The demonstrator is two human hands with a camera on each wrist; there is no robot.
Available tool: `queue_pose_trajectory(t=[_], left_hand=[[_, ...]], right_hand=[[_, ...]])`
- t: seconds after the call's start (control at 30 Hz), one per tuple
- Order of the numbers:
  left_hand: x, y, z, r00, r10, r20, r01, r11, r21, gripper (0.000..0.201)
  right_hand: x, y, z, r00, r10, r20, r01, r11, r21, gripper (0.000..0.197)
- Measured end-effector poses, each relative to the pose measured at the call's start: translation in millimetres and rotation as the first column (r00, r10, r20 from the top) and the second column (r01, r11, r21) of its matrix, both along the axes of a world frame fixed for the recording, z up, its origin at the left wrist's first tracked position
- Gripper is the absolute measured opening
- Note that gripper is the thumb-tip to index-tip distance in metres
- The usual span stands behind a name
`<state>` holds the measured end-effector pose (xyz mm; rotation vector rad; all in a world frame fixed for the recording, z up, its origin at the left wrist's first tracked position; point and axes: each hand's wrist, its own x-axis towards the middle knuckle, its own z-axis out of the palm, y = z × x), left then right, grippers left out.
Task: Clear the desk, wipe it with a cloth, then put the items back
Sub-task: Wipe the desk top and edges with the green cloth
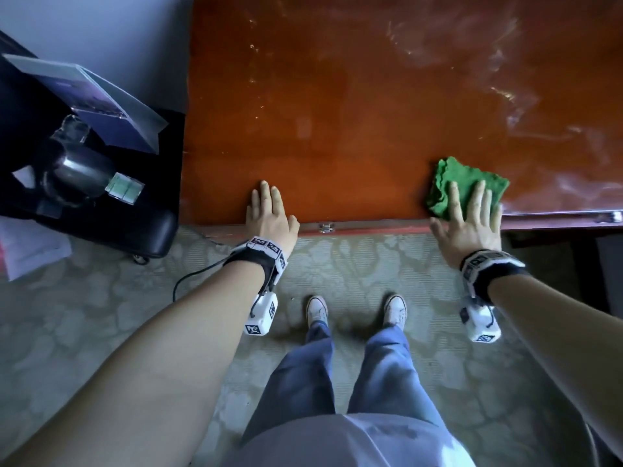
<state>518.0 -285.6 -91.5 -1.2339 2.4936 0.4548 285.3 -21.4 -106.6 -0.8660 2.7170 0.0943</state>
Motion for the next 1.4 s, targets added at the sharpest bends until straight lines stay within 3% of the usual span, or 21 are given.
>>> queue_pose_trajectory(t=[0.13, 0.23, 0.33, 0.43, 0.5, 0.6, 0.73, 0.83, 0.9, 1.0, 1.1, 1.17, 1.27, 1.4], left_hand=[[-20, 19, -1, 0.999, -0.043, -0.006, 0.043, 0.999, 0.012, 0.068], [-27, 28, -4, 0.997, -0.074, -0.021, 0.074, 0.997, -0.002, 0.068], [-36, 33, -4, 0.997, -0.073, 0.014, 0.073, 0.997, -0.015, 0.071], [-52, 35, -2, 0.995, -0.086, 0.053, 0.088, 0.996, -0.034, 0.072], [-70, 41, -1, 0.993, -0.104, 0.055, 0.106, 0.994, -0.037, 0.072], [-105, 56, 0, 0.992, -0.126, 0.021, 0.126, 0.991, -0.043, 0.072], [-158, 86, 1, 0.981, -0.193, -0.007, 0.193, 0.981, -0.015, 0.072], [-194, 109, 3, 0.975, -0.219, -0.031, 0.219, 0.976, 0.005, 0.071], [-209, 120, 3, 0.973, -0.226, -0.041, 0.227, 0.974, 0.021, 0.071], [-222, 126, 2, 0.978, -0.203, -0.038, 0.204, 0.979, 0.025, 0.07], [-223, 124, 0, 0.982, -0.185, -0.033, 0.186, 0.982, 0.03, 0.068], [-222, 122, 0, 0.982, -0.188, -0.024, 0.189, 0.982, 0.027, 0.068], [-225, 120, 0, 0.985, -0.173, -0.021, 0.173, 0.985, 0.014, 0.068], [-243, 117, 1, 0.991, -0.137, -0.006, 0.137, 0.99, 0.013, 0.069]], right_hand=[[18, -29, 0, 0.997, -0.068, 0.022, 0.069, 0.997, -0.038, 0.085], [54, -62, -2, 0.986, 0.158, 0.057, -0.154, 0.985, -0.075, 0.085], [76, -77, -2, 0.919, 0.379, 0.113, -0.362, 0.921, -0.143, 0.079], [48, -62, -2, 0.89, 0.442, 0.107, -0.426, 0.893, -0.144, 0.07], [6, -35, -2, 0.94, 0.321, 0.115, -0.306, 0.944, -0.126, 0.068], [-71, 23, 1, 0.996, -0.03, 0.084, 0.04, 0.992, -0.118, 0.069], [-151, 98, 11, 0.915, -0.389, 0.105, 0.394, 0.919, -0.033, 0.071], [-175, 100, 15, 0.863, -0.494, 0.11, 0.497, 0.868, -0.005, 0.076], [-167, 77, 14, 0.899, -0.423, 0.114, 0.429, 0.903, -0.025, 0.08], [-128, 31, 11, 0.985, -0.094, 0.147, 0.106, 0.992, -0.074, 0.083], [-82, -4, 13, 0.942, 0.256, 0.218, -0.237, 0.965, -0.11, 0.077], [-71, -8, 13, 0.896, 0.379, 0.23, -0.362, 0.925, -0.114, 0.072], [-101, 11, 11, 0.896, 0.393, 0.207, -0.374, 0.919, -0.125, 0.068], [-183, 57, 6, 0.991, 0.04, 0.126, -0.031, 0.997, -0.07, 0.069]])
